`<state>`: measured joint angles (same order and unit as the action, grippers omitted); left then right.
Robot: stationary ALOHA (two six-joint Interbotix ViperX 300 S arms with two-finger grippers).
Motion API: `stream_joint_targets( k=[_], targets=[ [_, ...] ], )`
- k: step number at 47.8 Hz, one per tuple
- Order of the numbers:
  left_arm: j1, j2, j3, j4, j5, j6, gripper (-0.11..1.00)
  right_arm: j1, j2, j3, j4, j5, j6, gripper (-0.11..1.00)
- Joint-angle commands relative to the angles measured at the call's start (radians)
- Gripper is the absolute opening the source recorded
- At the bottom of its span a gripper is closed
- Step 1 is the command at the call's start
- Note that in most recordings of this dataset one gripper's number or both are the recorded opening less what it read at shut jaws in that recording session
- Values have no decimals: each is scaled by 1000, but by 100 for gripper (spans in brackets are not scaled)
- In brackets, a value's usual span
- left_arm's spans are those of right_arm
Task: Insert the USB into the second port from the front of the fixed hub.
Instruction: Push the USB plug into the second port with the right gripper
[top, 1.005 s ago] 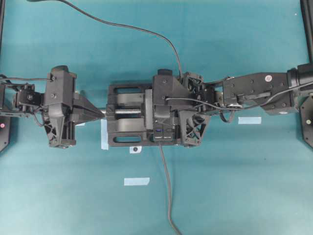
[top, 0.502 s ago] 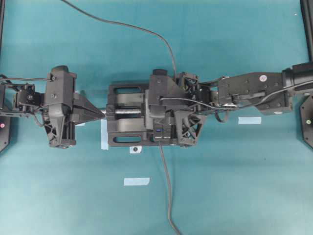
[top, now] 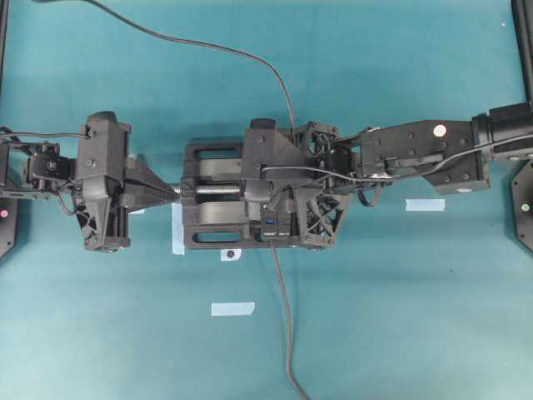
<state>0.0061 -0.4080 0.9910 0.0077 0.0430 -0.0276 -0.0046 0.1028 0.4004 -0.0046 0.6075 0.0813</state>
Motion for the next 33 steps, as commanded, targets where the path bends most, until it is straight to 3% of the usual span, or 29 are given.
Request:
stream_joint_targets(
  k=[1, 33],
  targets=[
    [-2, -5, -20, 2, -9, 2, 0, 5, -17, -20, -2, 21, -11, 7],
    [0, -5, -18, 2, -9, 0, 0, 3, 0, -57, -2, 34, -12, 7]
  ],
)
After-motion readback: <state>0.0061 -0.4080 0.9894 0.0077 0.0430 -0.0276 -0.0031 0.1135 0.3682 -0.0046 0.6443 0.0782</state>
